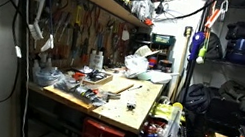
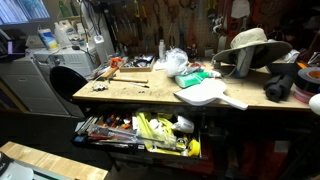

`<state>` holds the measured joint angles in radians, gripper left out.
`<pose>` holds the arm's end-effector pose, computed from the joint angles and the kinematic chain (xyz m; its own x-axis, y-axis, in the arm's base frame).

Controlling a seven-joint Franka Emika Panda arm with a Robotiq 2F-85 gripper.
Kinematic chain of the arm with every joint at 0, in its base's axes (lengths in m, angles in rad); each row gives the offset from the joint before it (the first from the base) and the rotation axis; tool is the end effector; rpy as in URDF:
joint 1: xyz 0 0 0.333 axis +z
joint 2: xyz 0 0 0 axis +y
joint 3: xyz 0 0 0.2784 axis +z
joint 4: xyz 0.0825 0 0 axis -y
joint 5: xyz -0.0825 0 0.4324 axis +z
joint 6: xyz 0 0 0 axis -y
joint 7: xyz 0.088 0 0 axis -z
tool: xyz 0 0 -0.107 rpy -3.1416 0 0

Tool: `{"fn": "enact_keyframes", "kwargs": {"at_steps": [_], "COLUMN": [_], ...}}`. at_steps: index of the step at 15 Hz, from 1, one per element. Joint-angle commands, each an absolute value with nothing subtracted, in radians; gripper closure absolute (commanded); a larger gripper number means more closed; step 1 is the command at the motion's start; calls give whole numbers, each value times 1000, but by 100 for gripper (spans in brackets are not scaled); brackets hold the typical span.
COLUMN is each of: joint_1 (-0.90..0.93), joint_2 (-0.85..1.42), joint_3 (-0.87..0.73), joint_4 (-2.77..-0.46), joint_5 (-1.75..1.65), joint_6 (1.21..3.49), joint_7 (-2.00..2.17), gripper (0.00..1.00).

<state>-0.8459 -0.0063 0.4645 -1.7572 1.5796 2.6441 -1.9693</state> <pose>0.5983 -0.2675 0.5907 0.1101 0.3174 0.9419 0.1627 -0.9406 0.2979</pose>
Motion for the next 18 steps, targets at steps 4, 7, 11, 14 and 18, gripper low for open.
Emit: {"fn": "enact_keyframes", "kwargs": {"at_steps": [4, 7, 11, 14, 18], "joint_1": [-846, -839, -817, -794, -767], "joint_2": [-12, -3, 20, 49, 102], "joint_3": [461, 469, 495, 518, 533], "joint_4": [-1725, -1702, -1670, -1636, -1586], "joint_5": [1638, 1598, 1502, 1429, 1330], "joint_6": [2629, 2683, 2794, 2897, 2986], "joint_7": [-1870, -1755, -1564, -1479, -1403], "gripper": [96, 96, 96, 96, 96]}}
